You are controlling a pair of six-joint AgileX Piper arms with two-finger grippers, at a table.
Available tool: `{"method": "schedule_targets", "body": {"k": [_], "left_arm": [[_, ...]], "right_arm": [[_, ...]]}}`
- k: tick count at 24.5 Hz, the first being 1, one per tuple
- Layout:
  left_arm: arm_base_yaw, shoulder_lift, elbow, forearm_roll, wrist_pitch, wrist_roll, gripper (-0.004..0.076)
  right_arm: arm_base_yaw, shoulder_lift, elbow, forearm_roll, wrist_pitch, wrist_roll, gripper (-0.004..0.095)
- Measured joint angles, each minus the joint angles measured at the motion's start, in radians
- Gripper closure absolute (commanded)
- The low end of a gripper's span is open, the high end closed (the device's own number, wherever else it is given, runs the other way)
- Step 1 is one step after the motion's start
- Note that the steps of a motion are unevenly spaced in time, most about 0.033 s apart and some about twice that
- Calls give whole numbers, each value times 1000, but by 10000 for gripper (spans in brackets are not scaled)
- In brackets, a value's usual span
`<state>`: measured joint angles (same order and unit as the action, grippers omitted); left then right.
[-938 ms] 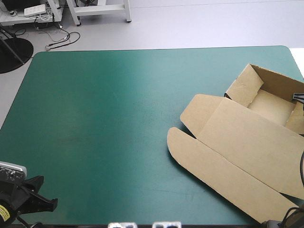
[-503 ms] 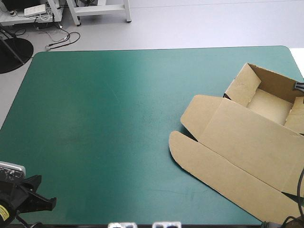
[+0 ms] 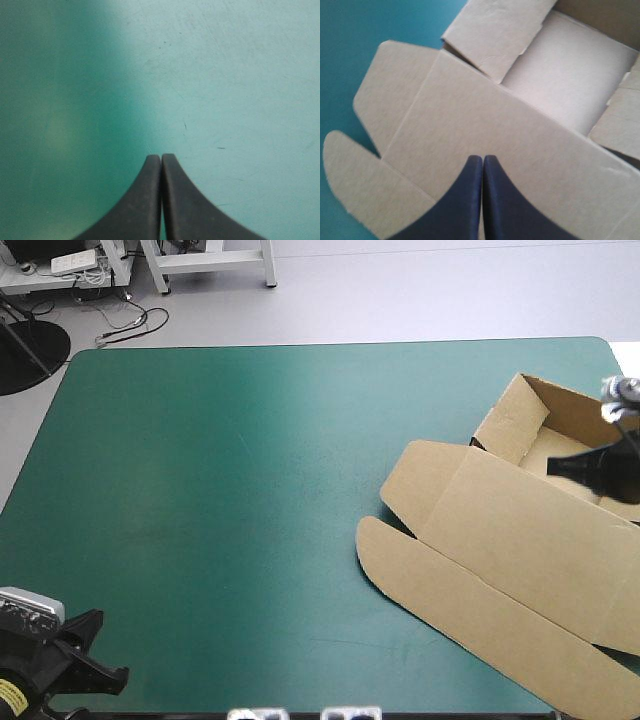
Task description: Fold the box
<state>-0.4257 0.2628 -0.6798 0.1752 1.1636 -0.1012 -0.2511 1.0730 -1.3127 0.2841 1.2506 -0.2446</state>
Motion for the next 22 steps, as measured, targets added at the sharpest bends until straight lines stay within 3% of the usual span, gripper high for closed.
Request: {"method": "schedule_targets", "body": {"k": [6,16,22], "left_arm": [[0,-77,102,-91,-32,72,734],[0,-126,186,-142,-83,143,734],[0,-126,186,-142,-83,143,734]], "right_arm": [[108,-272,234,9,-52,-4,923],[116,-680,780,-35,-152,-14,923],[116,-807,832,-35,-166,-14,923]]}}
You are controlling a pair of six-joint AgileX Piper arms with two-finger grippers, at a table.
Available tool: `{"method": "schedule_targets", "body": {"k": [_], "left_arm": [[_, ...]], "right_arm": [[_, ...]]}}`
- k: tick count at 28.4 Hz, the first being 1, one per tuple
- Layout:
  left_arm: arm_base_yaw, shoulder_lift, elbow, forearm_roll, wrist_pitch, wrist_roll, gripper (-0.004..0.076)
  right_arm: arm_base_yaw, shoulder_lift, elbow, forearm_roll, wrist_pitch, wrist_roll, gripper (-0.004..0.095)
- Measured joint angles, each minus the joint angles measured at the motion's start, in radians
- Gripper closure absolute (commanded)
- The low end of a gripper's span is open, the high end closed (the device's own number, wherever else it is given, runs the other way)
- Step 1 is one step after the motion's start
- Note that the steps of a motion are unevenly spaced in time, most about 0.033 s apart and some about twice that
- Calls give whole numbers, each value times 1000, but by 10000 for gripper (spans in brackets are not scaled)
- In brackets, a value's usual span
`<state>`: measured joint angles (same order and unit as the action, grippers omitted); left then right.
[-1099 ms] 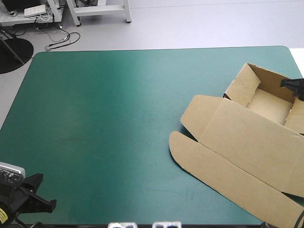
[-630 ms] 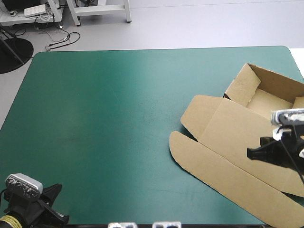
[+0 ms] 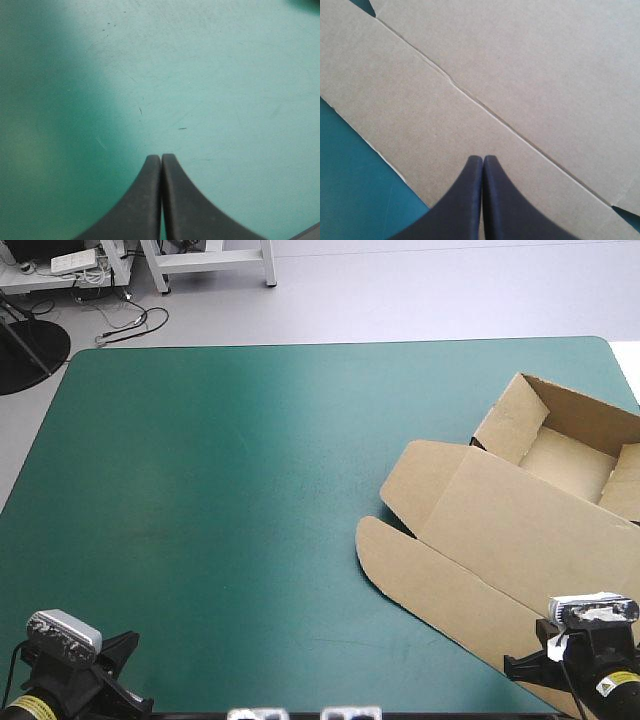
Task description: Fold the box
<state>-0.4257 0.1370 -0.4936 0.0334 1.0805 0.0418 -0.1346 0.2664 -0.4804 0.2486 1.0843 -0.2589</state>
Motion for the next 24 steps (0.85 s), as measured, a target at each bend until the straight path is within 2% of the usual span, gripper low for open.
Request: {"method": "schedule_targets", "body": {"k": [24], "left_arm": [[0,0,1,0,-1,0,734]], "right_arm": [[0,-43,1,1,0,0,923]]}}
